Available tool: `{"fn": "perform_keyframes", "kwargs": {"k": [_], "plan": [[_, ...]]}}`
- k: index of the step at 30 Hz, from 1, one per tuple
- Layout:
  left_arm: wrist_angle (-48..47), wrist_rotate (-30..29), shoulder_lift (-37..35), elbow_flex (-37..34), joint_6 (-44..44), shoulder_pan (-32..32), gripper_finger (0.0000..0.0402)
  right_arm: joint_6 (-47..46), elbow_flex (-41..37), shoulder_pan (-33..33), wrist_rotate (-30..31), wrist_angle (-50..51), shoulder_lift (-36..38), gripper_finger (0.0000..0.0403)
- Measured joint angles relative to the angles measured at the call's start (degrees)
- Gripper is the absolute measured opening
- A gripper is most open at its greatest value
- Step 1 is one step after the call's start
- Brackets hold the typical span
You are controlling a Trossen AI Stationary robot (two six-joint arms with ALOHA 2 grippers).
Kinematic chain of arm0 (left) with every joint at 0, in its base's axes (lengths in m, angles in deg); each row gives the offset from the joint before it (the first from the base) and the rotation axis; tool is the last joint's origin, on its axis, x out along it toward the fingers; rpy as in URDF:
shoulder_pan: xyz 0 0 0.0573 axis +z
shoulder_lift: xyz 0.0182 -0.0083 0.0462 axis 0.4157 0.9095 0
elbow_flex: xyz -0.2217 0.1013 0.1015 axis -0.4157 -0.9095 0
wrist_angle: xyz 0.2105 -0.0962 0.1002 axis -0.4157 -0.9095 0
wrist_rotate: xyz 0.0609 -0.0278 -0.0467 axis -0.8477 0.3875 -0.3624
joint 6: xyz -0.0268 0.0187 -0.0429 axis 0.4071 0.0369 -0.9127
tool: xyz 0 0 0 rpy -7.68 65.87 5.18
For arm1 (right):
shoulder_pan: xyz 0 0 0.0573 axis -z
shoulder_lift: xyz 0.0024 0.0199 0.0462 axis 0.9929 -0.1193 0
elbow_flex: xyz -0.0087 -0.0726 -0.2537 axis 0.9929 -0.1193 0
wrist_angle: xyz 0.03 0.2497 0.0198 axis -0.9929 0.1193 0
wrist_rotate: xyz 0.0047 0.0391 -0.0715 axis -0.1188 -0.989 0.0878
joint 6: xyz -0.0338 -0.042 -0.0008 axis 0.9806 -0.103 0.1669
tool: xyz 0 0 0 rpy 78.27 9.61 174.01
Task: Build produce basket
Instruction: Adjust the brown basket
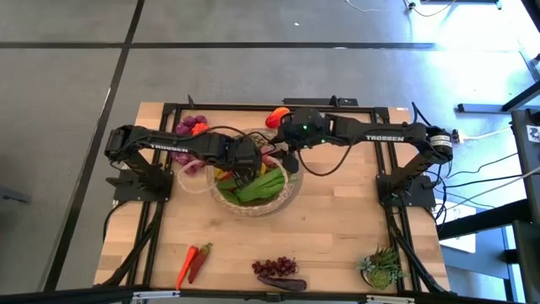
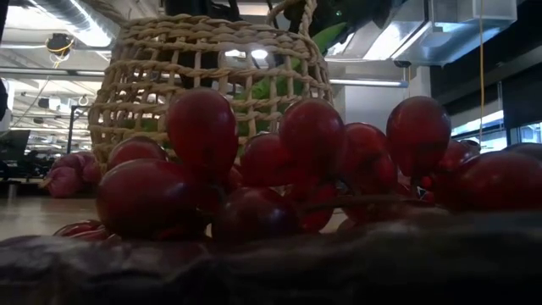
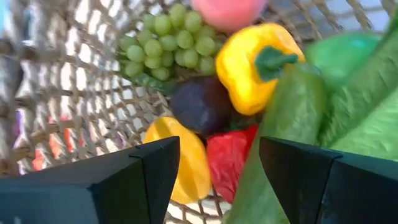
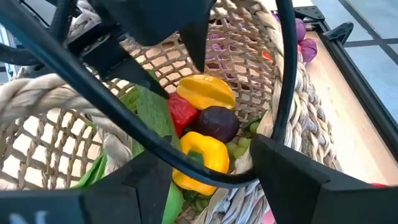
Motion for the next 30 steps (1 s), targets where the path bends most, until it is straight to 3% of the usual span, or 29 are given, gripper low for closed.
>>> {"fn": "perform_keyframes", "kwargs": {"k": [8,16,24,30], "plan": [[0.1,-8.9,0.0,0.0,-1.5,0.0,0.0211,0.0,-0.1,-0.2,-1.6,0.2,0.2,0.0223],[-0.3,-4.5,0.0,0.2,-0.2,1.0,0.0211,3.1,-0.4,-1.0,-1.4,-0.6,1.6,0.0223],[-0.8,-2.9,0.0,0.2,-0.5,1.0,0.0211,4.6,-0.5,-3.0,9.1,-1.3,4.7,0.0223],[-1.2,0.3,0.0,0.2,-0.5,1.9,0.0211,6.2,-0.5,-6.6,21.0,-2.9,7.4,0.0223]]}}
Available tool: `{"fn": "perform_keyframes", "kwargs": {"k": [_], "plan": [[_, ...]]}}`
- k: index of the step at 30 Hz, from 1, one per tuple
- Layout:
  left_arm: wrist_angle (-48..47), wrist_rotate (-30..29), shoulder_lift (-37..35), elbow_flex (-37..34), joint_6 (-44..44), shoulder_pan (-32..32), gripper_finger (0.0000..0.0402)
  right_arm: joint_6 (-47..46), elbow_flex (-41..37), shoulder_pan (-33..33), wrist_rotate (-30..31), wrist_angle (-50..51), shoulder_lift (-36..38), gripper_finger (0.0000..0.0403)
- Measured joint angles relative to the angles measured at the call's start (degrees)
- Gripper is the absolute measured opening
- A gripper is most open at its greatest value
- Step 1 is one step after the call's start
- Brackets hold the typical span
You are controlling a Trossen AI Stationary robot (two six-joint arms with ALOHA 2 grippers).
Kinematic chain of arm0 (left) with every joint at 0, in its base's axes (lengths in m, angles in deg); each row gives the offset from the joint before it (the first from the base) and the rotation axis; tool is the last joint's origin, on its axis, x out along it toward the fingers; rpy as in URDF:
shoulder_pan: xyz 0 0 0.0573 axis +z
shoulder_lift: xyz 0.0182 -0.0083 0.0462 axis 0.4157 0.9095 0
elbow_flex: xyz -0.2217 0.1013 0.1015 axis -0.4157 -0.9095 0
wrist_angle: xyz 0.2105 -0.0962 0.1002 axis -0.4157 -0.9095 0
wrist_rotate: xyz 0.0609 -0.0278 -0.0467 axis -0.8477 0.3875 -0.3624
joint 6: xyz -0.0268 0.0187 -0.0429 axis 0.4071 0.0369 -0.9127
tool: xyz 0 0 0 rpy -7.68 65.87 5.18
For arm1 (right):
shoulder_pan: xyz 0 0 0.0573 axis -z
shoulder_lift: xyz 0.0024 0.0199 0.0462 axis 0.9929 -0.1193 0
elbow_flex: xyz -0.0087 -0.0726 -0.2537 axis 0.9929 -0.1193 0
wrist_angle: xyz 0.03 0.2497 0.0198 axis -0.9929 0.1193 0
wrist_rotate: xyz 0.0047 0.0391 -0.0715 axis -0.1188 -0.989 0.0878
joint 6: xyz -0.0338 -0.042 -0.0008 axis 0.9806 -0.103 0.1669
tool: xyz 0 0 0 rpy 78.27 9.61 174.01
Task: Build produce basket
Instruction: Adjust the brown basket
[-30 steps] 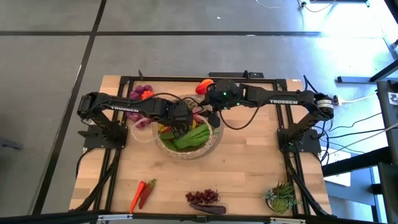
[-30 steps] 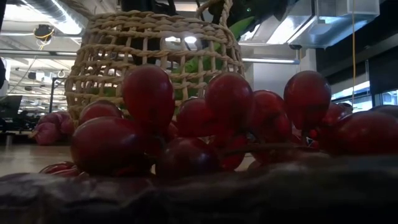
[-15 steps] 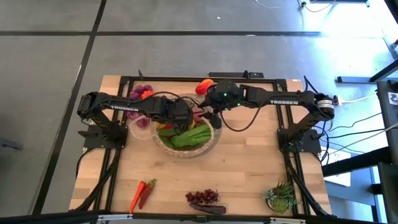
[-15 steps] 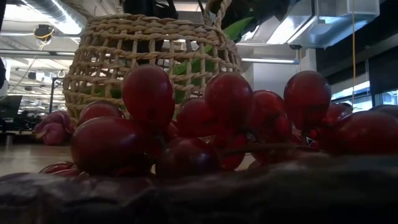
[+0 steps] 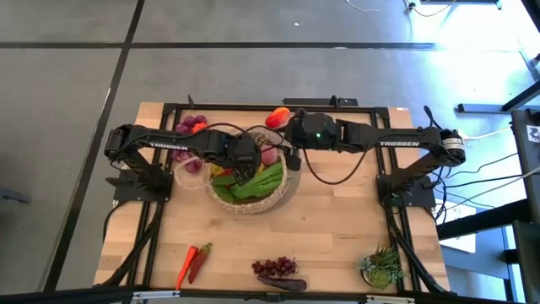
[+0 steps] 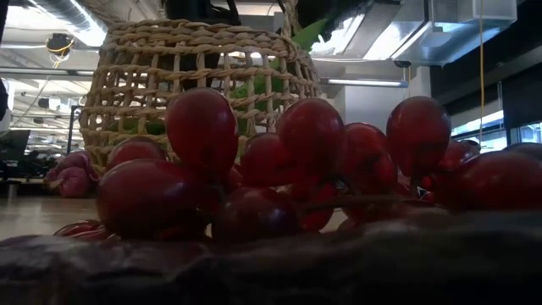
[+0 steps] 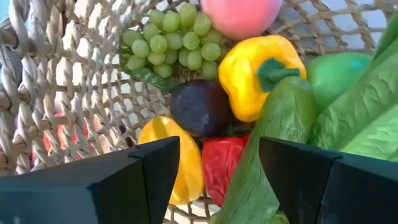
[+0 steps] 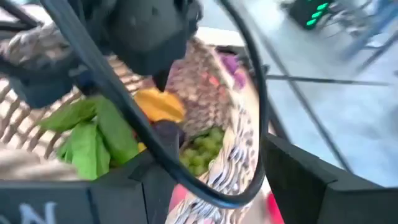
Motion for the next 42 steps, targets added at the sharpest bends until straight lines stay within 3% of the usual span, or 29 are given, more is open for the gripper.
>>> {"fn": "perform_keyframes", "kwargs": {"k": [15,26,36,42], "plan": [[0.0,-1.5,0.1,0.0,-0.2,1.0,0.0211,-22.2,0.2,-1.2,1.0,10.6,-0.1,0.0223],[0.6,-1.5,0.2,0.7,0.2,1.3,0.0211,-22.9,0.3,-1.6,0.2,10.4,-4.4,0.0223],[-1.1,-6.7,0.2,3.6,4.5,0.3,0.0211,-22.7,0.5,-1.4,-2.2,9.3,-8.2,0.0223],[-4.6,-3.0,0.2,3.6,0.0,2.2,0.0211,-22.7,0.4,-1.4,-3.9,9.1,-7.9,0.0223]]}}
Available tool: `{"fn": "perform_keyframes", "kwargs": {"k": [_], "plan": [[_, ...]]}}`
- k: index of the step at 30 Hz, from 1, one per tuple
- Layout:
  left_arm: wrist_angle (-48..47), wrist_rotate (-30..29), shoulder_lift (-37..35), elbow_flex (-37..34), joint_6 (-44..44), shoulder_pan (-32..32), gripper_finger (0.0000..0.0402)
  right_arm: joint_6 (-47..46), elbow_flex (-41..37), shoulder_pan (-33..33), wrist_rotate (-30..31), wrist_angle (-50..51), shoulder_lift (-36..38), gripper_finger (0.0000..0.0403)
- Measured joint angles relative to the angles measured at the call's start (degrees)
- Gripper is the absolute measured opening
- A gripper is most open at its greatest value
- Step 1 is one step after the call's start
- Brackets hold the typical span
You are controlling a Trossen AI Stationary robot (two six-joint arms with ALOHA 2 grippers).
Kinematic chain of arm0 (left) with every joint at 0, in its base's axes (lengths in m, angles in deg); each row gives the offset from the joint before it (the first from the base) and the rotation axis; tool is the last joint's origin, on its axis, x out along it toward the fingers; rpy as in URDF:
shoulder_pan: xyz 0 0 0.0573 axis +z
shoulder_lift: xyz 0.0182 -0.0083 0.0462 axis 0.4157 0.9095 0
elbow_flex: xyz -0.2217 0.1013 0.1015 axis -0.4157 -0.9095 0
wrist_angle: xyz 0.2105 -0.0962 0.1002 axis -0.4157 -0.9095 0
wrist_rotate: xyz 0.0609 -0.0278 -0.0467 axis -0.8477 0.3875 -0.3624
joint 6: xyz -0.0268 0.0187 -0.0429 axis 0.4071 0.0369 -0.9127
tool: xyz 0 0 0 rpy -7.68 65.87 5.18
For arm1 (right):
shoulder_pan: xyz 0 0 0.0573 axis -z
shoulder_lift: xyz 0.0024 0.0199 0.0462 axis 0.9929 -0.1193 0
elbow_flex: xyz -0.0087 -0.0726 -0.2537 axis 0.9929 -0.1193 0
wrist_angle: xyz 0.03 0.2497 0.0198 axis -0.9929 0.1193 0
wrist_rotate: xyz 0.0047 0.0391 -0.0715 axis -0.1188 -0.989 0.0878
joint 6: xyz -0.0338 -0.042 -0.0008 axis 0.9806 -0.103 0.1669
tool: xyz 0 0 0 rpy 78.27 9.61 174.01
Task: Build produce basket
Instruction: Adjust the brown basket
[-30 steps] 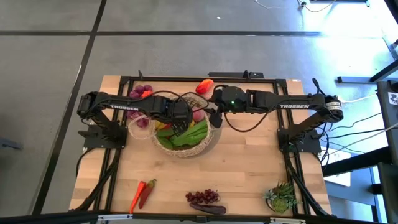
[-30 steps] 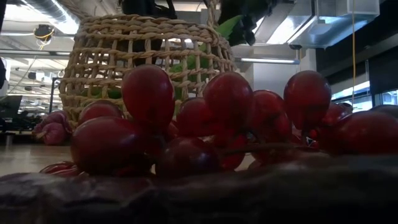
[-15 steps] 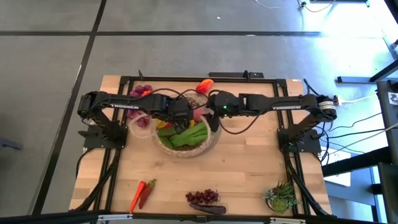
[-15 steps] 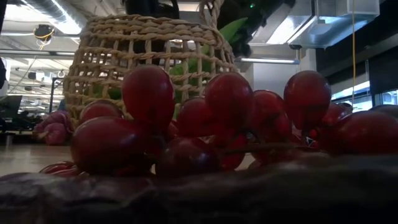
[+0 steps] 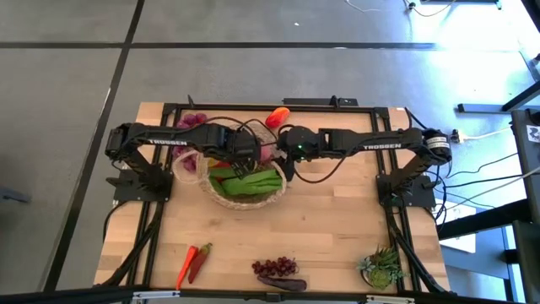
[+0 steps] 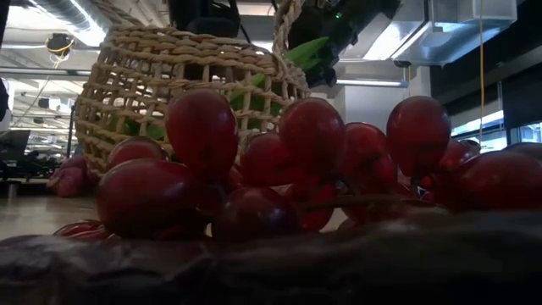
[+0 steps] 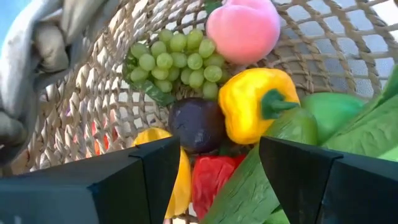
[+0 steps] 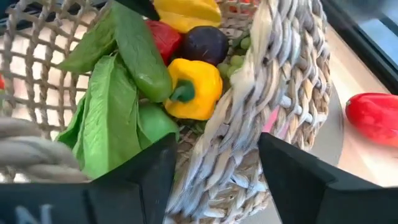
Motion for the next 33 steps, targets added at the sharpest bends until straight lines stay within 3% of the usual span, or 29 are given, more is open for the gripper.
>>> {"fn": "perform_keyframes", "kwargs": {"k": [5,12,33], "plan": [[-0.2,0.9,0.0,0.0,0.0,0.4,0.0211,0.8,-0.1,0.1,-4.5,-1.4,0.0,0.0223],[-0.1,2.4,0.0,0.0,0.2,0.4,0.0211,-6.0,-0.1,0.0,-4.5,-2.1,-0.1,0.0223],[0.0,2.0,0.0,0.0,0.2,0.4,0.0211,-9.0,-0.2,-0.2,-3.1,-5.1,-0.1,0.0223]]}}
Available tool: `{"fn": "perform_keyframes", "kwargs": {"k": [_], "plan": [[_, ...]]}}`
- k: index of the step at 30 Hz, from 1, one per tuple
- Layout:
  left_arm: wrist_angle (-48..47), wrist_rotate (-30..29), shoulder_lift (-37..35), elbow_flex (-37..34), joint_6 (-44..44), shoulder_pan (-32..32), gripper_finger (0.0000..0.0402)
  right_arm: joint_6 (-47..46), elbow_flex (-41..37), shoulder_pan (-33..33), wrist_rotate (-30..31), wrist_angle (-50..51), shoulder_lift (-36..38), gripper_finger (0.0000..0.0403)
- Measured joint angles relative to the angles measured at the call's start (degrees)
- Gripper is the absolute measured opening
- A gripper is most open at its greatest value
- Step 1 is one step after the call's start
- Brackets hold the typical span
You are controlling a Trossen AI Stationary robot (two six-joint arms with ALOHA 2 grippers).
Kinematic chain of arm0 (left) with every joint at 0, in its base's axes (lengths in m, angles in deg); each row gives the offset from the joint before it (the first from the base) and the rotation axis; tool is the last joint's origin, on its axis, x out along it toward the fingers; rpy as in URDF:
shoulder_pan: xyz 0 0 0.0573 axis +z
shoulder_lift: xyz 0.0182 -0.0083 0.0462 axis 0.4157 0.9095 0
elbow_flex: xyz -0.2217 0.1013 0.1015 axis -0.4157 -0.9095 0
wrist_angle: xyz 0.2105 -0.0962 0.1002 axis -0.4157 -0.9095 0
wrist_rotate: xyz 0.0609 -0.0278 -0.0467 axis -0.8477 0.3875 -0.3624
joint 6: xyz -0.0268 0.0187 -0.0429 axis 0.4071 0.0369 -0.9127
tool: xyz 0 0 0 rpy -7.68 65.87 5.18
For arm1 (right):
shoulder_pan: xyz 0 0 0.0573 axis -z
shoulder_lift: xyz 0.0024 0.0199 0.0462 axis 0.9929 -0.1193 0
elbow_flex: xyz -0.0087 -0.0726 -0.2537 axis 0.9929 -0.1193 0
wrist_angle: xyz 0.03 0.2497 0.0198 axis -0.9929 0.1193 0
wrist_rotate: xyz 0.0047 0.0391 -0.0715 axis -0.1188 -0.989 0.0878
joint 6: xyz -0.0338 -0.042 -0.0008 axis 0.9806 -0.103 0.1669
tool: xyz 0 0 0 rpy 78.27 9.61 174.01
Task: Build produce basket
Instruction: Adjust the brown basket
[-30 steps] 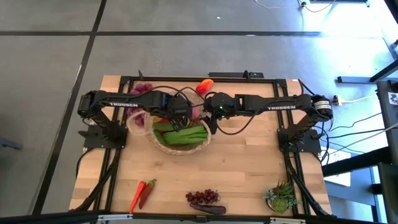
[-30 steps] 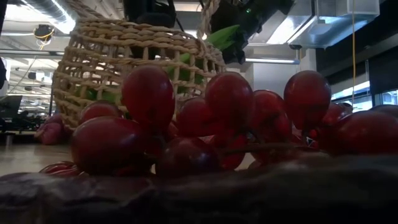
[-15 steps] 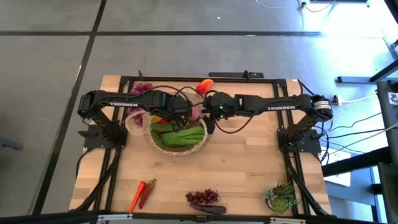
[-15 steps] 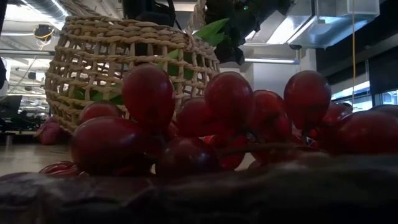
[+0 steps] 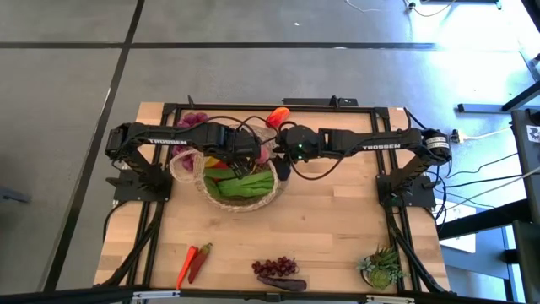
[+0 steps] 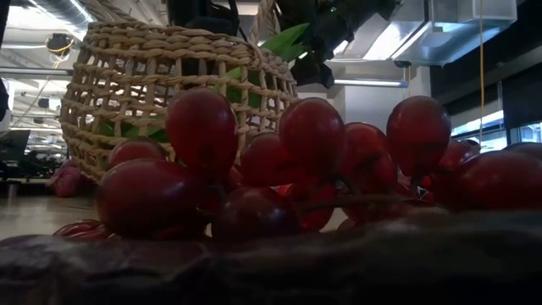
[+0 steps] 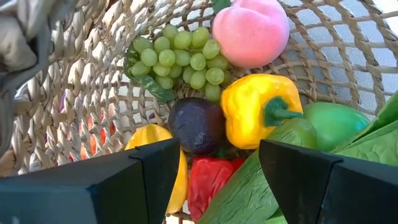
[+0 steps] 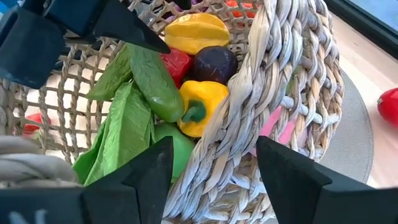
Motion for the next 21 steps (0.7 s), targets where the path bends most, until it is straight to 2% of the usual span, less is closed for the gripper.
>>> {"fn": "perform_keyframes", "kwargs": {"k": [12,16,21], "plan": [[0.1,0.0,0.0,0.0,0.0,0.0,0.0211,-0.3,0.0,-0.1,0.6,0.7,-0.2,0.0217],[0.1,0.0,0.0,0.0,0.0,0.0,0.0211,-2.2,0.0,-0.1,2.3,0.9,-0.4,0.0180],[0.0,0.1,0.0,0.0,0.0,0.0,0.0211,-3.1,0.0,-0.1,2.7,1.5,-0.5,0.0100]]}}
